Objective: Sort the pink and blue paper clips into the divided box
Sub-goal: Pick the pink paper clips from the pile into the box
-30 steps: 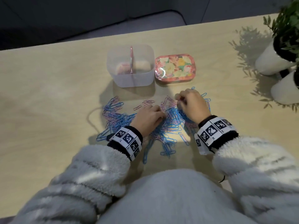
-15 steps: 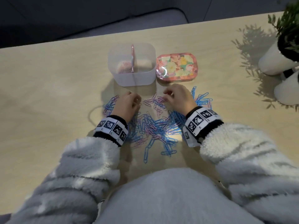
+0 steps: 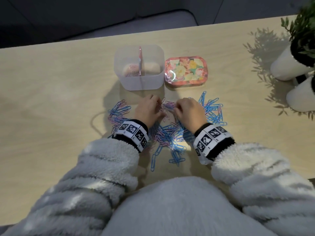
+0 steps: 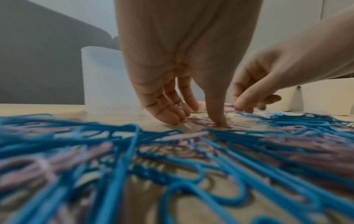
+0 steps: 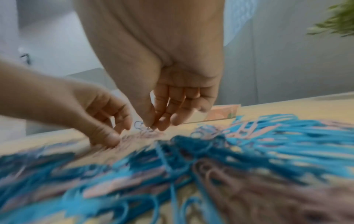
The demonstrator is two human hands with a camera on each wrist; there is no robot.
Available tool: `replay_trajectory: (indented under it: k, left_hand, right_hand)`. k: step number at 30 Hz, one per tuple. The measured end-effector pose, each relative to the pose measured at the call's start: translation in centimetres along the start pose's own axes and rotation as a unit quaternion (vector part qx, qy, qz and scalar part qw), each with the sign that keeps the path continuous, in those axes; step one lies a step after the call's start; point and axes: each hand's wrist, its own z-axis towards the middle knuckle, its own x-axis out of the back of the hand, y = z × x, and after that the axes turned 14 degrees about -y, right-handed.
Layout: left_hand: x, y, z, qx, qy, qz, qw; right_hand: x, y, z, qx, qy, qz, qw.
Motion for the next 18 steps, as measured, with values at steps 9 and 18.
replay_trajectory:
  k: [9,18]
  left_hand:
    - [2.5,-2.7,-0.9,-0.009,-0.005,0.000,1.000]
    - [1.3,-0.6,0.2,-0.008,0.013,-0.052,0.999]
  right_hand:
    - [2.9,2.8,-0.8,-0.029,-0.002,0.004,1.000]
    - [-0.3,-1.1,1.9,0.020,-0.077,0.015,0.997]
